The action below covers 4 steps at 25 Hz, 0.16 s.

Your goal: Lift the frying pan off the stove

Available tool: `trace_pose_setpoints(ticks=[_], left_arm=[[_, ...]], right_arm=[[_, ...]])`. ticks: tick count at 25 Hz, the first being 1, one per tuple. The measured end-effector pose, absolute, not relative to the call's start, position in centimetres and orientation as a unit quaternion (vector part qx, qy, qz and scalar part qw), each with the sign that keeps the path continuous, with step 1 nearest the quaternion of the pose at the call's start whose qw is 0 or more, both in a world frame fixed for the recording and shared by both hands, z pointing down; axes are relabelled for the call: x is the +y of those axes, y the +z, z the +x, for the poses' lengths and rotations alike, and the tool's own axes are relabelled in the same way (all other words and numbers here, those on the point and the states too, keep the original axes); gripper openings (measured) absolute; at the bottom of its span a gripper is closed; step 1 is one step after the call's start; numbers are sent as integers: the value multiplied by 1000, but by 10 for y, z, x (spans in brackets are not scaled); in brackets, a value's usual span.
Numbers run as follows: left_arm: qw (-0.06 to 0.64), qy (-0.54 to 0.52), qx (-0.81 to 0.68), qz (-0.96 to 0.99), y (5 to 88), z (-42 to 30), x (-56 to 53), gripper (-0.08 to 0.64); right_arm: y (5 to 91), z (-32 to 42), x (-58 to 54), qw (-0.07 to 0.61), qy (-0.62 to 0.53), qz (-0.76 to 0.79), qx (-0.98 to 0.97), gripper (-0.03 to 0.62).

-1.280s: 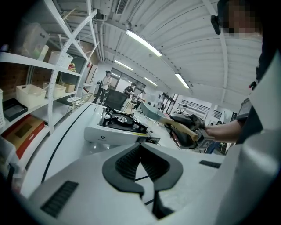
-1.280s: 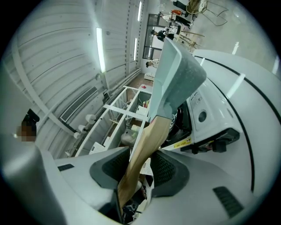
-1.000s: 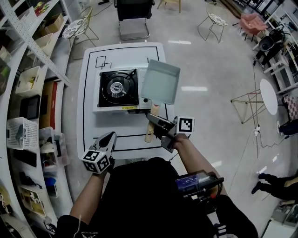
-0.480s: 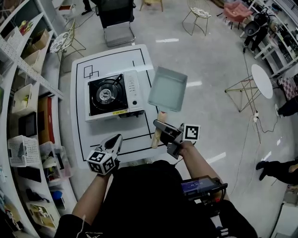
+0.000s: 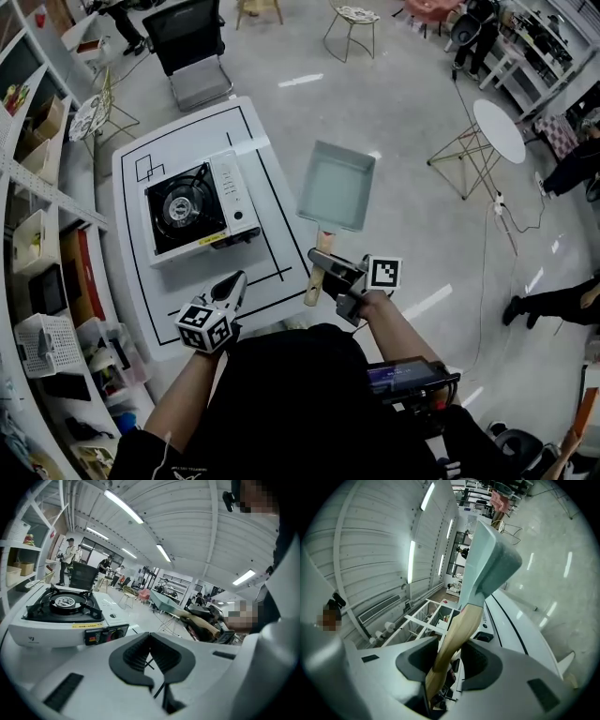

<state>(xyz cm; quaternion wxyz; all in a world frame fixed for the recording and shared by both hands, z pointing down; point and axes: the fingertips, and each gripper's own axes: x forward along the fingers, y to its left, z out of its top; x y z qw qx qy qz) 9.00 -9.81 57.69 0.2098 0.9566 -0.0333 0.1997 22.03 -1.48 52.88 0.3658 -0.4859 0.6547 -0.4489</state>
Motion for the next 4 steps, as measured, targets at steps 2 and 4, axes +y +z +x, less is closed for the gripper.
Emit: trace_pose_setpoints(ticks=[2, 4], left_arm=[[204, 200, -26, 958, 578, 98, -97, 9], [197, 199, -22, 960, 578, 105, -98, 9]], right_arm=[[531, 224, -13, 367, -443, -486, 658, 169], [533, 227, -13, 366, -438, -485, 663, 169]])
